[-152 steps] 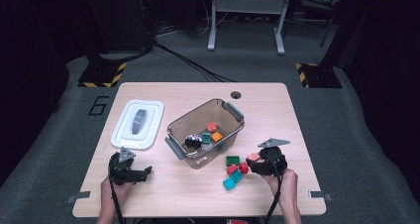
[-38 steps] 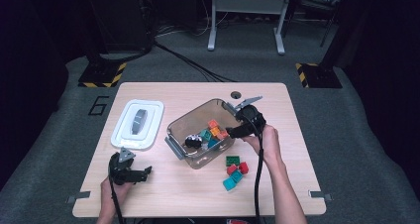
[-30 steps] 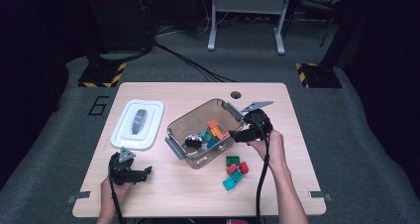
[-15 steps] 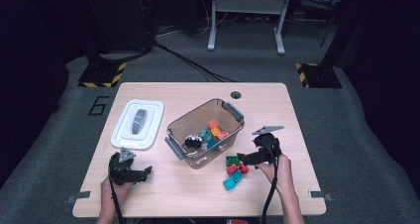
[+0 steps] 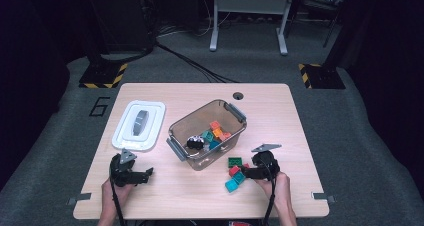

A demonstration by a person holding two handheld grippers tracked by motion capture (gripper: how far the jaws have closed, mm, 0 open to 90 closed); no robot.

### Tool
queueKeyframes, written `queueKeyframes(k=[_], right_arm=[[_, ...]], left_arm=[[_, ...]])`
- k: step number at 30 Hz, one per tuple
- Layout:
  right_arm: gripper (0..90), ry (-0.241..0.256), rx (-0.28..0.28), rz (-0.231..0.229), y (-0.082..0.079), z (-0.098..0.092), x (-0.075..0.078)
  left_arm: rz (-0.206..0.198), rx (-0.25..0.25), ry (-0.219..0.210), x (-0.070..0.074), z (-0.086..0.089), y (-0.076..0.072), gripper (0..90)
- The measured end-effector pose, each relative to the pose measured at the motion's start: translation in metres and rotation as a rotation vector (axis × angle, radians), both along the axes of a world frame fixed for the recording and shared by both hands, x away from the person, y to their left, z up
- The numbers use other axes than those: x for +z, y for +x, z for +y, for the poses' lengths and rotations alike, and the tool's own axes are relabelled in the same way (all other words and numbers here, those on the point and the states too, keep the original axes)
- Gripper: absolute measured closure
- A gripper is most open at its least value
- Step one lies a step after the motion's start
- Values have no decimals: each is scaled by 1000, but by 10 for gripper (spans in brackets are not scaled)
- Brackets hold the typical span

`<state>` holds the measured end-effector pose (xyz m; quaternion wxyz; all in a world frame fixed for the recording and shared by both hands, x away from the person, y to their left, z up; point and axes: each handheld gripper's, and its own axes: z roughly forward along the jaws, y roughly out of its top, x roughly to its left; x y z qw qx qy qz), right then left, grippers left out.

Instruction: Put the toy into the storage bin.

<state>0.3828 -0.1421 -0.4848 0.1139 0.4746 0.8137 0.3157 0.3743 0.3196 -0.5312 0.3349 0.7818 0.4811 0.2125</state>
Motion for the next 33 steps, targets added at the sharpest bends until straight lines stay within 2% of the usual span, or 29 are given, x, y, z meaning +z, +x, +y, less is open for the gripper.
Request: queueKeyframes(k=[3,5,6,11,20,25,26,27,28,29,33], right_arm=[[541,-12,5,-8,-1,1,0],[584,-21,5,3,0,1,-1],[608,-24,-4,-9,0,2,-1],[659,-42,-19,5,0,1,-3],[679,-49,-17,-4,1,-3,-1],[680,-18,-24,-11,2,-7,3],[680,-14,-43,-3,1,-7,5],[680,-16,-33,-22,2,-9,6],[680,-6,-46,-8,1,-9,8],[680,-8,-41,-25,3,-11,8],[680,5,-60,-30,4,-15,13]], left_arm=[[0,2,-1,0,0,0,46],[0,0,0,0,0,0,46],[0,2,-1,0,0,0,46],[0,2,-1,0,0,0,46],[0,2,-1,0,0,0,46],[0,-2,-2,0,0,0,46],[1,-2,-1,0,0,0,46],[1,-1,-2,0,0,0,46],[1,-2,-1,0,0,0,46],[1,-1,1,0,0,0,46],[-1,-7,6,0,1,0,46]])
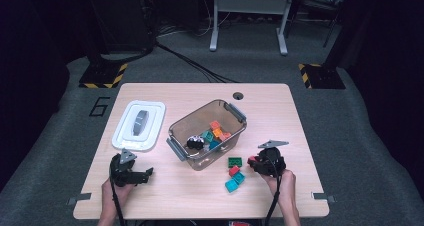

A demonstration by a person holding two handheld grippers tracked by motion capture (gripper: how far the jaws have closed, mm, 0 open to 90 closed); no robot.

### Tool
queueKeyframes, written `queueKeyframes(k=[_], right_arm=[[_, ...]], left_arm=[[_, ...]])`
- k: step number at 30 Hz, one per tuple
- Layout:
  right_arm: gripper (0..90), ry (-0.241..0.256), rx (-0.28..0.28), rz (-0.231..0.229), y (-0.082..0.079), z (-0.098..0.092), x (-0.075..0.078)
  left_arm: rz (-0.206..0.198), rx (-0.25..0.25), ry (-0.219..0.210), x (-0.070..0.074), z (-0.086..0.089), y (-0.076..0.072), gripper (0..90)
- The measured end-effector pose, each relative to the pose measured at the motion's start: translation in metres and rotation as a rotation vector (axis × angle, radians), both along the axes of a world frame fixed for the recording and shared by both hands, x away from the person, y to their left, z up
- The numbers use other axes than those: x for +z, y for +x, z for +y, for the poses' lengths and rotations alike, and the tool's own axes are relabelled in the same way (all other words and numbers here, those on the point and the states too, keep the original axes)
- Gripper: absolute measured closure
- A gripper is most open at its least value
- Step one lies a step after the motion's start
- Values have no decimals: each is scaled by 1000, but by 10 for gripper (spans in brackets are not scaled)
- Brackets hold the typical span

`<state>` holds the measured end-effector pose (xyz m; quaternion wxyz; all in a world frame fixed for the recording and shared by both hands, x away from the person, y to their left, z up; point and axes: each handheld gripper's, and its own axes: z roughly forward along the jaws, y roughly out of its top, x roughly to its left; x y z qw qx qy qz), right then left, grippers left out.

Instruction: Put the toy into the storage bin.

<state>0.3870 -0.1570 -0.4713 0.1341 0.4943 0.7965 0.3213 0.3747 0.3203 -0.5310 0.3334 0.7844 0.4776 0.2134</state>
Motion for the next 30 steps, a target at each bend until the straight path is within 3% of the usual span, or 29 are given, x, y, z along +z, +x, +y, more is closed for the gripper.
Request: queueKeyframes(k=[21,30], right_arm=[[681,11,-16,-70,17,-11,30],[682,22,-30,-73,22,-13,41]], left_arm=[[1,1,-2,0,0,0,47],[0,-1,-1,0,0,0,47]])
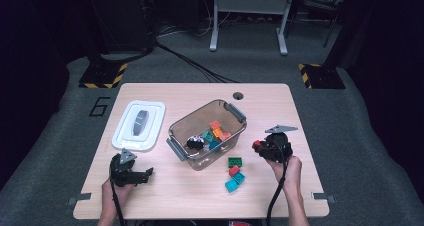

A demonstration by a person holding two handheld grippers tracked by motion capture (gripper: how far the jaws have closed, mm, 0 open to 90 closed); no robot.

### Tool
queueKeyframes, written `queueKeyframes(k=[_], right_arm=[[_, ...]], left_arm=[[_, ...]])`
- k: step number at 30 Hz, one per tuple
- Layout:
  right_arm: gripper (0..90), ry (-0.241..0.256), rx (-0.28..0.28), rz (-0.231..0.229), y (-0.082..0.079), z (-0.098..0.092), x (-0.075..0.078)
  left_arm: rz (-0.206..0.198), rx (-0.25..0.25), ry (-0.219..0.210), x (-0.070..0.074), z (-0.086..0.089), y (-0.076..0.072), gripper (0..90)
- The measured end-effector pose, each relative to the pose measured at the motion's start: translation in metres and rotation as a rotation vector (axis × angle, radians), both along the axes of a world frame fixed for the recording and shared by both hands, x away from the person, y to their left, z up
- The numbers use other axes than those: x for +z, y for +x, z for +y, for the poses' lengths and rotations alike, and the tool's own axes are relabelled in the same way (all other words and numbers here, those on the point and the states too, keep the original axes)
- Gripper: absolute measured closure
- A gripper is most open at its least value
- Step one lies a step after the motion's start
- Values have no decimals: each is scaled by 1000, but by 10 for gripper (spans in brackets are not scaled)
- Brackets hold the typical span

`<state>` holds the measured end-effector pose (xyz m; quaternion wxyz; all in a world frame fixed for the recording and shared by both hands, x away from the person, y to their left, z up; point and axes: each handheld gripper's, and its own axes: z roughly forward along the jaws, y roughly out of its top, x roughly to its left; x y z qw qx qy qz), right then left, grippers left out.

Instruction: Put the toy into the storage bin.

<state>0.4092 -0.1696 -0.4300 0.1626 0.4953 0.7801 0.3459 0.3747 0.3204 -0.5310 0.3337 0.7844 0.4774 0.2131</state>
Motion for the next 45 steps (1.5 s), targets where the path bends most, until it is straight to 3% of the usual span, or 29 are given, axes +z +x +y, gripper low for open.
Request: queueKeyframes(k=[23,45], right_arm=[[682,-10,13,-54,11,-5,28],[682,-24,40,-109,20,13,69]], left_arm=[[0,1,1,0,0,0,48],[-1,7,-8,0,-1,-1,49]])
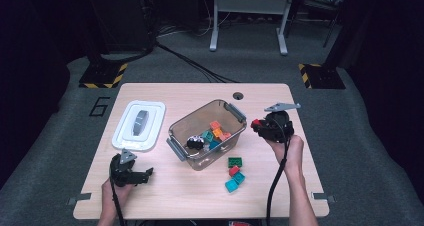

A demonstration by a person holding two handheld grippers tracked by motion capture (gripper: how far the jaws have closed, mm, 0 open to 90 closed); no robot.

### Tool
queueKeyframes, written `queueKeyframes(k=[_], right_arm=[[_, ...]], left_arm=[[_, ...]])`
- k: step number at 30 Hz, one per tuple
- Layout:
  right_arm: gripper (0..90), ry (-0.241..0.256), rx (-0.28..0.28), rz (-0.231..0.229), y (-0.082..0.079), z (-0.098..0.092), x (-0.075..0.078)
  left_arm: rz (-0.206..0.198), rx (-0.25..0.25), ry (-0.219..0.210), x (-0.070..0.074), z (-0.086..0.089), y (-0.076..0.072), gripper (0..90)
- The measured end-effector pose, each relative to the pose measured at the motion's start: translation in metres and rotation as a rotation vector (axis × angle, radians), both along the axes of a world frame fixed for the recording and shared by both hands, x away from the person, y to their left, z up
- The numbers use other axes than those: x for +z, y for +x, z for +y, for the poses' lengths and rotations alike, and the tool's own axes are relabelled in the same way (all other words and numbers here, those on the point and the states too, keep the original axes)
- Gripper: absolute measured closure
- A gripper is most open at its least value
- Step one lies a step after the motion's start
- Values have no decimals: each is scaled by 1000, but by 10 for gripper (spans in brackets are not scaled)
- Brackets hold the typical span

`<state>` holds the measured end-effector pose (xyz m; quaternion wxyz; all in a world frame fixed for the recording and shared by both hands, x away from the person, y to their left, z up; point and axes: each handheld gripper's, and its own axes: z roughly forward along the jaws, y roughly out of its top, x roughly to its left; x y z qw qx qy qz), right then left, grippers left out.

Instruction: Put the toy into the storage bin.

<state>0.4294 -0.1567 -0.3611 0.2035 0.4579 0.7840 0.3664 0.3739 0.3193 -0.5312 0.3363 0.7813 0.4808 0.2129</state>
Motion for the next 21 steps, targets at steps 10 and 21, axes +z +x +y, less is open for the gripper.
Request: queueKeyframes(k=[10,21], right_arm=[[682,-1,23,-11,9,12,9],[681,8,62,9,27,41,4]], left_arm=[[0,0,1,0,0,0,49],[0,-1,-2,0,0,0,50]])
